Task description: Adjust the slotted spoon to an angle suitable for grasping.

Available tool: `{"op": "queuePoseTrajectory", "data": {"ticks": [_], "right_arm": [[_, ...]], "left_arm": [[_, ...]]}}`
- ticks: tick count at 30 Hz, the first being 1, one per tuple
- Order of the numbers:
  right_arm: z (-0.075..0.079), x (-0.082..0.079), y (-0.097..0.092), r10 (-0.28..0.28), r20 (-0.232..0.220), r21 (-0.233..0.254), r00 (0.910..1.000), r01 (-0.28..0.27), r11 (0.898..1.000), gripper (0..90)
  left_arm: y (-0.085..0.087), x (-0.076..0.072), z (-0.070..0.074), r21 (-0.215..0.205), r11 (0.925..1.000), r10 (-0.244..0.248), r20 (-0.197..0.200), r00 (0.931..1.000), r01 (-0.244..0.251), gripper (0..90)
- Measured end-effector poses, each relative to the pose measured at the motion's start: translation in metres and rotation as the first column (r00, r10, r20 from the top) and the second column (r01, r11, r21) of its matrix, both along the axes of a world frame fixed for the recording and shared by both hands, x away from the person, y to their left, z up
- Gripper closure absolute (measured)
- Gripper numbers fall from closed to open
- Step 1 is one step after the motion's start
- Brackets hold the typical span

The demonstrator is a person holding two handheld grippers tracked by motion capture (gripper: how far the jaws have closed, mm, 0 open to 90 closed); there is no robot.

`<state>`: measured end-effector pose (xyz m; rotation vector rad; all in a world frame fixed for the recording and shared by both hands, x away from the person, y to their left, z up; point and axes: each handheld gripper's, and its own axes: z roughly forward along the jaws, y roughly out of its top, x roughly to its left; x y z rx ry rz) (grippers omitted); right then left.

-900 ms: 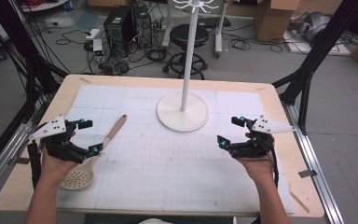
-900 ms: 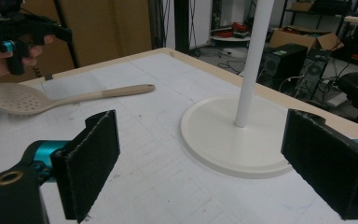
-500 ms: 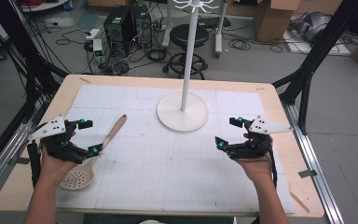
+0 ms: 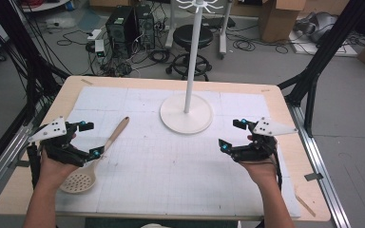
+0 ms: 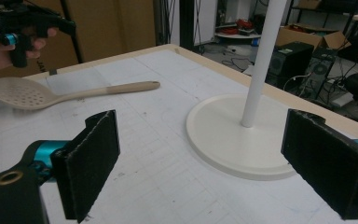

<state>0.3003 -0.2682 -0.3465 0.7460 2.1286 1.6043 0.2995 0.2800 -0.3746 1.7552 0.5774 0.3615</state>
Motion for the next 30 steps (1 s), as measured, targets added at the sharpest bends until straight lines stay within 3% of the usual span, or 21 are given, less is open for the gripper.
{"op": "queuePoseTrajectory", "data": {"ticks": [4,7,10,13,16,22,23,26,27,29,30], "right_arm": [[0.000,0.001,0.000,0.001,0.001,-0.002,1.0000,-0.001,1.000,9.9],[0.000,0.001,0.000,-0.001,0.001,-0.010,1.0000,0.001,1.000,9.9],[0.002,0.000,-0.002,-0.005,0.010,-0.005,0.9999,0.005,1.000,9.9],[0.003,-0.002,-0.002,-0.003,0.014,-0.007,0.9999,0.003,1.000,9.9],[0.002,-0.001,-0.002,-0.004,0.013,-0.010,0.9999,0.004,1.000,9.9],[0.000,0.000,-0.002,-0.006,0.005,-0.013,1.0000,0.006,1.000,9.9],[0.000,0.000,-0.002,-0.005,0.006,-0.014,1.0000,0.005,1.000,9.9],[-0.001,0.001,-0.002,-0.007,-0.003,-0.014,1.0000,0.007,1.000,9.9],[-0.001,0.002,-0.002,-0.011,-0.003,-0.012,0.9999,0.011,1.000,10.0],[-0.002,0.002,-0.002,-0.009,-0.005,-0.011,0.9999,0.009,1.000,10.0],[-0.002,0.002,-0.002,-0.009,-0.005,-0.011,0.9999,0.009,1.000,10.0]], "left_arm": [[0.000,0.001,0.000,0.002,1.0000,0.008,-0.006,0.9999,-0.008,1.7],[0.002,0.008,0.000,0.027,0.9983,0.052,-0.040,0.9978,-0.051,1.7],[0.002,0.012,-0.001,0.035,0.9976,0.062,-0.055,0.9965,-0.061,1.7],[0.000,0.021,0.004,0.099,0.9922,0.083,-0.076,0.9936,-0.076,1.7],[-0.001,0.025,0.010,0.105,0.9916,0.085,-0.083,0.9930,-0.076,1.7],[-0.007,0.045,0.018,0.169,0.9819,0.106,-0.119,0.9872,-0.085,1.7],[-0.009,0.052,0.016,0.197,0.9761,0.120,-0.141,0.9827,-0.091,1.7],[-0.012,0.057,0.013,0.222,0.9695,0.141,-0.162,0.9766,-0.104,1.7],[-0.013,0.063,0.010,0.239,0.9653,0.153,-0.189,0.9699,-0.106,1.7],[-0.015,0.068,0.006,0.265,0.9579,0.169,-0.211,0.9629,-0.110,1.7],[-0.015,0.068,0.006,0.265,0.9579,0.169,-0.211,0.9629,-0.110,1.7]]}}
